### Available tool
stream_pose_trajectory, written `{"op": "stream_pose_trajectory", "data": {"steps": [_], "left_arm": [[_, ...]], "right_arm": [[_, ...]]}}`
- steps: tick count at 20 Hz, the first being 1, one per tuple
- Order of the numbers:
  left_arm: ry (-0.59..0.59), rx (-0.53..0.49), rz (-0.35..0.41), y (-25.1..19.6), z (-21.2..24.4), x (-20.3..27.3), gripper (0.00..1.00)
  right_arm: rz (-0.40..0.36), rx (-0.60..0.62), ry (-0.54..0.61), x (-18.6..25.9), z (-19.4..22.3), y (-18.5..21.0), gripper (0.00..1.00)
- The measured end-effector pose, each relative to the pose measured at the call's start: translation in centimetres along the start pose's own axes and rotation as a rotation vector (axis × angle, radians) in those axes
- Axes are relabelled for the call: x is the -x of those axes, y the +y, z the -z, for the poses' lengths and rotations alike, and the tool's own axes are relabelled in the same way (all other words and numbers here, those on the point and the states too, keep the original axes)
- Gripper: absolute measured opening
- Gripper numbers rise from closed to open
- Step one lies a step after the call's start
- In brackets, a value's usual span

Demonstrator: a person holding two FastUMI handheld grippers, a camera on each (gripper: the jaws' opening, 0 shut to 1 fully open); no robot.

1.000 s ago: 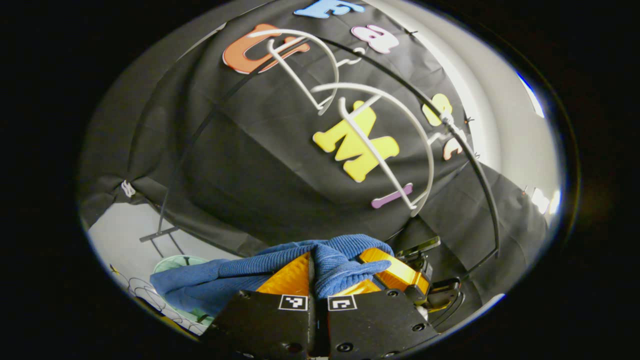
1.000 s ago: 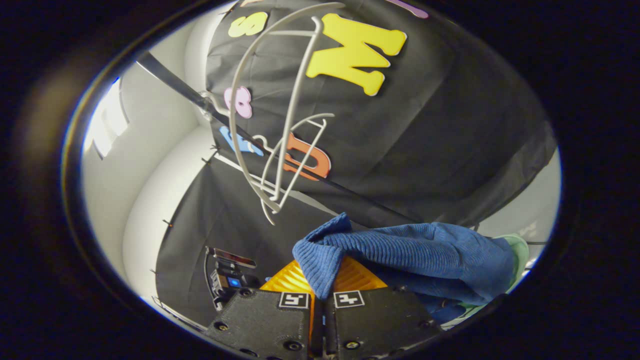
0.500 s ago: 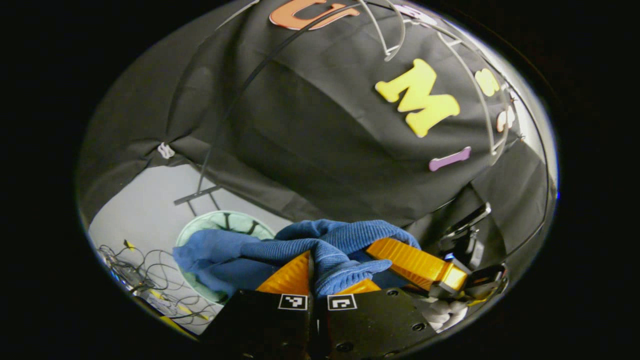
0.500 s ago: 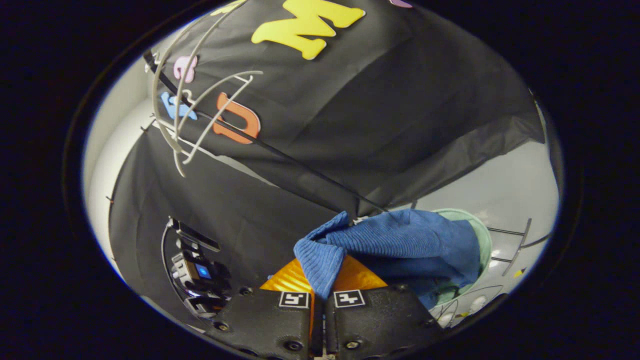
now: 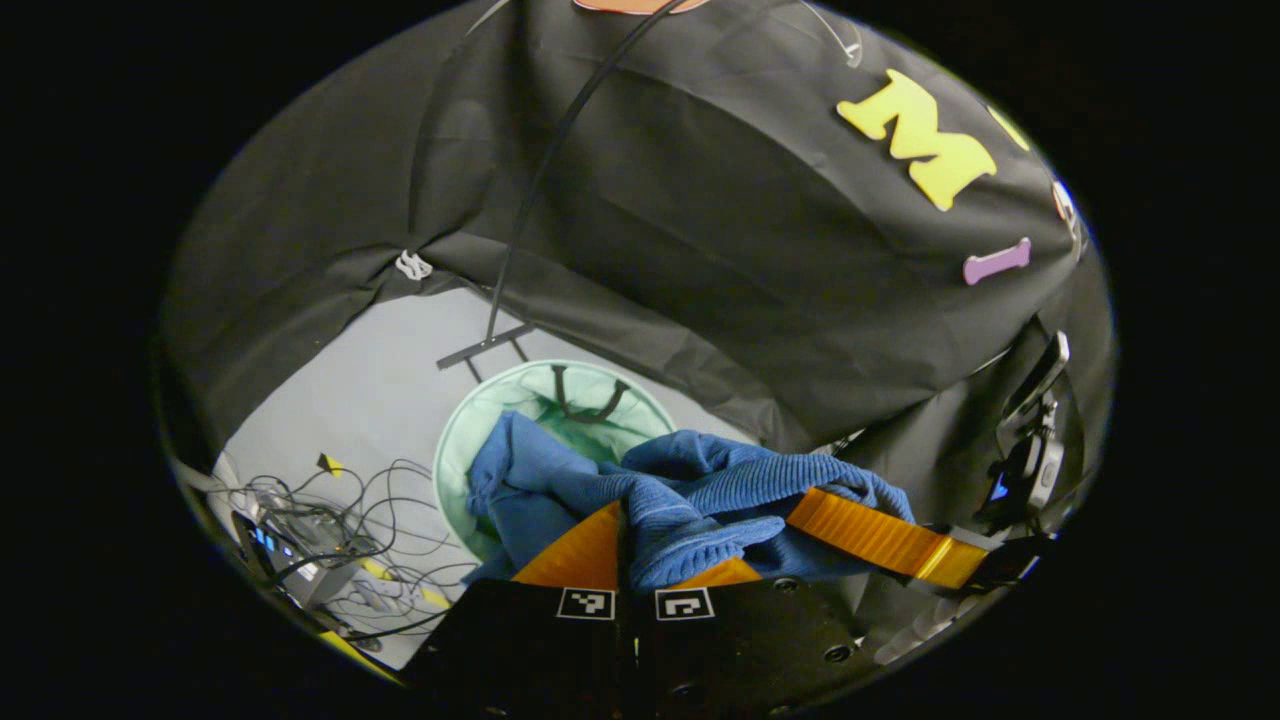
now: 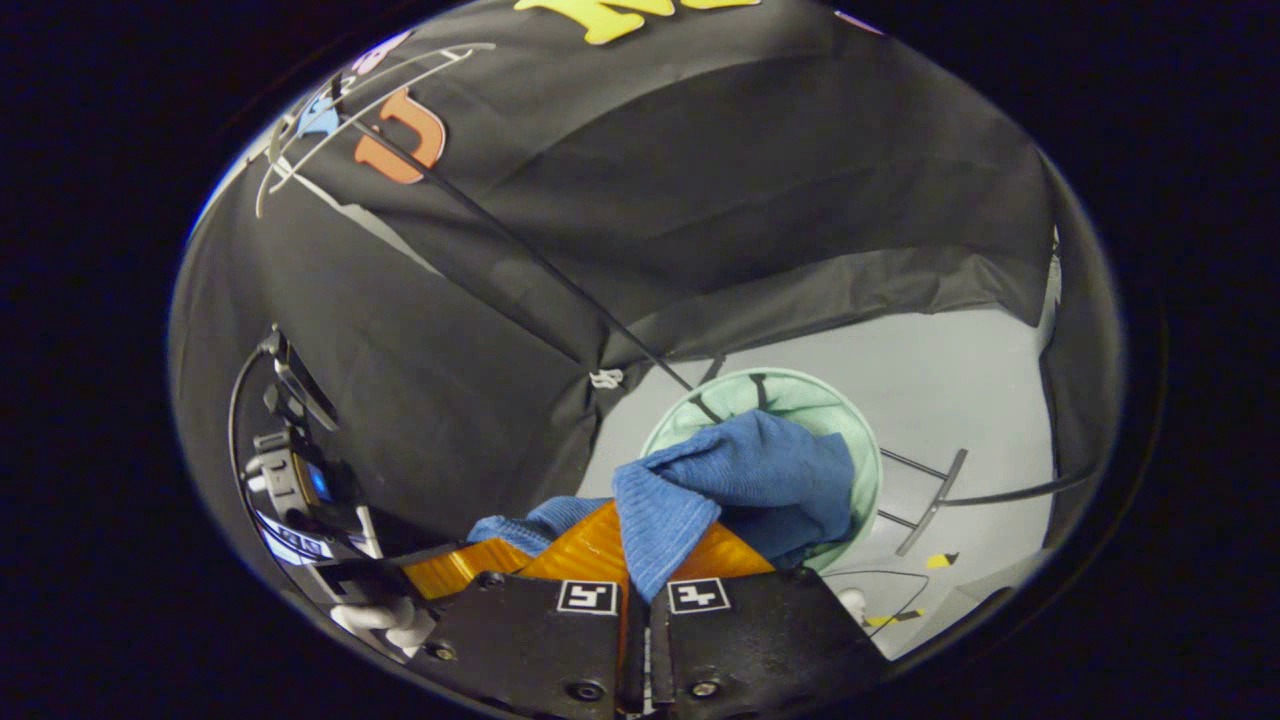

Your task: Grasp the clothes on the hanger with both hands and then place them into the laundry hamper below.

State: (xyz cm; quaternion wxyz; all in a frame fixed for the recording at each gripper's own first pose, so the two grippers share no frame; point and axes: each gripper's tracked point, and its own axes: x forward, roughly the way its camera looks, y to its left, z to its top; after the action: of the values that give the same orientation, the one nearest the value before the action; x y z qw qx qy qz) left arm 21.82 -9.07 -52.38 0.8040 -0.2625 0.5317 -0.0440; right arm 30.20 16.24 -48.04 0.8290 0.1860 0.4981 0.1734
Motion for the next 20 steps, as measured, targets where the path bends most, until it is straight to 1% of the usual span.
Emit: {"op": "stream_pose_trajectory", "data": {"steps": [1,2,4,5,7,8,9,11,13,14,15,16,17,20], "left_arm": [[0.013,-0.025,-0.03,0.7,0.6,-0.1,0.01],[0.023,-0.043,-0.054,1.2,1.1,-0.4,0.05],[0.032,-0.06,-0.075,1.7,1.2,-0.4,0.05],[0.036,-0.061,-0.088,1.6,1.1,-0.3,0.01],[0.02,-0.075,-0.092,1.4,0.7,-0.1,0.01],[0.01,-0.09,-0.099,1.5,0.5,0.1,0.01],[0.004,-0.105,-0.112,1.5,0.3,0.4,0.01],[0.008,-0.131,-0.103,1.4,1.1,-0.6,0.03],[-0.014,-0.109,-0.061,0.4,1.0,-0.1,0.51],[-0.029,-0.105,-0.058,-0.2,1.0,1.0,0.75],[-0.044,-0.105,-0.07,0.1,0.2,0.7,0.99],[-0.054,-0.109,-0.075,0.1,-0.1,0.6,0.97],[-0.059,-0.111,-0.072,-0.2,-0.3,1.0,0.97],[-0.074,-0.117,-0.066,-0.7,-0.6,2.1,0.97]], "right_arm": [[0.024,0.021,0.014,-0.8,0.9,-0.9,0.06],[0.034,0.027,0.019,-0.6,1.1,-0.9,0.06],[0.041,0.015,0.031,-0.3,1.1,-0.4,0.07],[0.031,0.009,0.033,-0.1,1.2,-0.3,0.07],[0.029,0.025,0.023,-0.2,1.3,-0.5,0.07],[0.028,0.037,0.011,-0.2,1.3,-0.6,0.09],[0.025,0.049,-0.001,-0.2,1.2,-0.7,0.14],[0.007,0.057,-0.03,0.0,0.7,0.0,0.48],[0.015,0.047,-0.059,0.6,0.2,0.0,0.83],[0.015,0.048,-0.077,0.9,-0.4,0.1,1.0],[0.017,0.053,-0.087,1.1,-0.7,0.0,1.0],[0.02,0.06,-0.091,1.3,-0.9,-0.1,0.97],[0.025,0.064,-0.097,1.7,-1.0,-0.2,1.0],[0.011,0.044,-0.103,2.6,-0.9,0.1,1.0]]}}
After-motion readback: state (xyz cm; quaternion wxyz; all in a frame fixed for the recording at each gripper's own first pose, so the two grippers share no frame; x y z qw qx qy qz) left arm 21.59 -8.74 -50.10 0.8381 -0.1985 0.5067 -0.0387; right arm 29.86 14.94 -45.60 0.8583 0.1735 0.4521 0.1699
